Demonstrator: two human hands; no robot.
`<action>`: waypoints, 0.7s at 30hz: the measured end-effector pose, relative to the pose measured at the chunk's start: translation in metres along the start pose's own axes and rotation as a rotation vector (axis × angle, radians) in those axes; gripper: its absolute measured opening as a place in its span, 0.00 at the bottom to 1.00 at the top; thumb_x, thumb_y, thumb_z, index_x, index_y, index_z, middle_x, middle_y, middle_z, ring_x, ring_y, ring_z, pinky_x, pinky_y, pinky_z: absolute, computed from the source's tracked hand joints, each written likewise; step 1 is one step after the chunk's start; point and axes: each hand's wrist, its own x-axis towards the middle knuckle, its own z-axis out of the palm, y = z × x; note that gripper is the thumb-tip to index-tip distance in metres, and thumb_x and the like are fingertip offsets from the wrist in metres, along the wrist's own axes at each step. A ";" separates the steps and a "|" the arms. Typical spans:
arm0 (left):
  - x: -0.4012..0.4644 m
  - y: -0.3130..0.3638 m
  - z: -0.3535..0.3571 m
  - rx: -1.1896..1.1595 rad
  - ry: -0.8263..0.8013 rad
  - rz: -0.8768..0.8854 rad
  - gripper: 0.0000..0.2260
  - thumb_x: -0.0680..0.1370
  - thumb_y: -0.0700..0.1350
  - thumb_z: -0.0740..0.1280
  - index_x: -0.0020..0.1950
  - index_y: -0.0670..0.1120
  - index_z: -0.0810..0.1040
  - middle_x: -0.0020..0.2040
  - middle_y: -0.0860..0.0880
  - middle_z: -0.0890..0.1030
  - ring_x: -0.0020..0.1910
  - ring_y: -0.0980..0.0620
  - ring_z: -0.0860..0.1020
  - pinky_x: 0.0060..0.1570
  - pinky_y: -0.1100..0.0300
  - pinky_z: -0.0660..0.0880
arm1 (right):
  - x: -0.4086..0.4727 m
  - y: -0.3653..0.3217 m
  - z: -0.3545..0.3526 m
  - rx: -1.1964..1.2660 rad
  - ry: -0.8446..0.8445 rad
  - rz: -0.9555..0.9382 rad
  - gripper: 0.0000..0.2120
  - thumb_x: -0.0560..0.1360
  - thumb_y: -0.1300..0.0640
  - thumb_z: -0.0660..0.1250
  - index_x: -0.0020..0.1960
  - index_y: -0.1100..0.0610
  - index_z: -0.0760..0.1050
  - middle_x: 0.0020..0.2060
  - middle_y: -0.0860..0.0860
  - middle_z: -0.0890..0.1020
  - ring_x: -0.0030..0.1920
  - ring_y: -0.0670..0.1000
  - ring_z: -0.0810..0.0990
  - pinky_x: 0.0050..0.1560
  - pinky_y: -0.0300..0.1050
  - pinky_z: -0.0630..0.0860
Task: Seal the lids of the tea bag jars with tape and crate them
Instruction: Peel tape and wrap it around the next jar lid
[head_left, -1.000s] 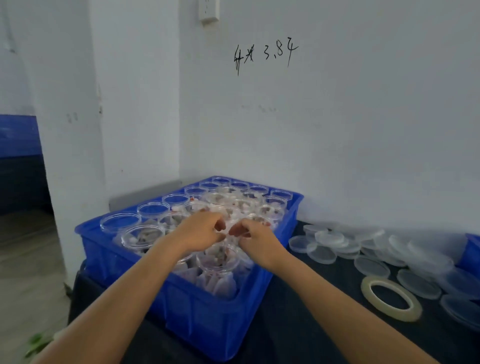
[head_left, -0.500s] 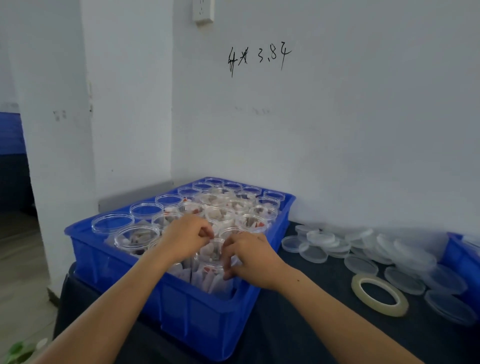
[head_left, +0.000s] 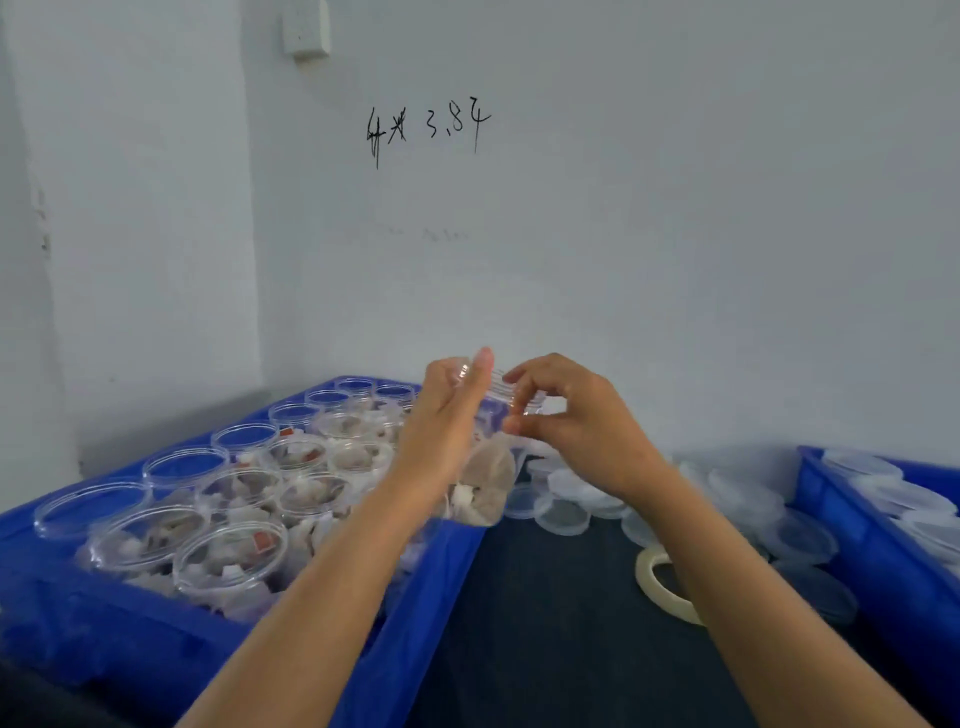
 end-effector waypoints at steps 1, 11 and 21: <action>-0.003 -0.003 0.016 0.039 -0.065 0.014 0.26 0.70 0.70 0.56 0.59 0.54 0.70 0.53 0.55 0.76 0.52 0.65 0.75 0.52 0.60 0.72 | -0.004 0.007 -0.012 -0.006 0.017 0.019 0.10 0.69 0.63 0.75 0.37 0.52 0.75 0.51 0.48 0.79 0.49 0.38 0.76 0.53 0.28 0.68; -0.023 -0.107 0.137 0.243 -0.398 -0.154 0.46 0.62 0.47 0.82 0.60 0.68 0.49 0.54 0.62 0.70 0.50 0.62 0.75 0.40 0.68 0.77 | -0.079 0.107 -0.048 -0.098 0.016 0.324 0.09 0.69 0.66 0.74 0.37 0.56 0.77 0.54 0.46 0.76 0.55 0.45 0.77 0.58 0.44 0.75; -0.033 -0.170 0.161 0.317 -0.139 -0.114 0.47 0.62 0.56 0.80 0.71 0.54 0.53 0.65 0.52 0.74 0.54 0.55 0.74 0.47 0.62 0.71 | -0.130 0.205 -0.049 0.171 0.492 0.571 0.16 0.72 0.77 0.57 0.34 0.61 0.74 0.35 0.56 0.80 0.39 0.53 0.78 0.41 0.46 0.75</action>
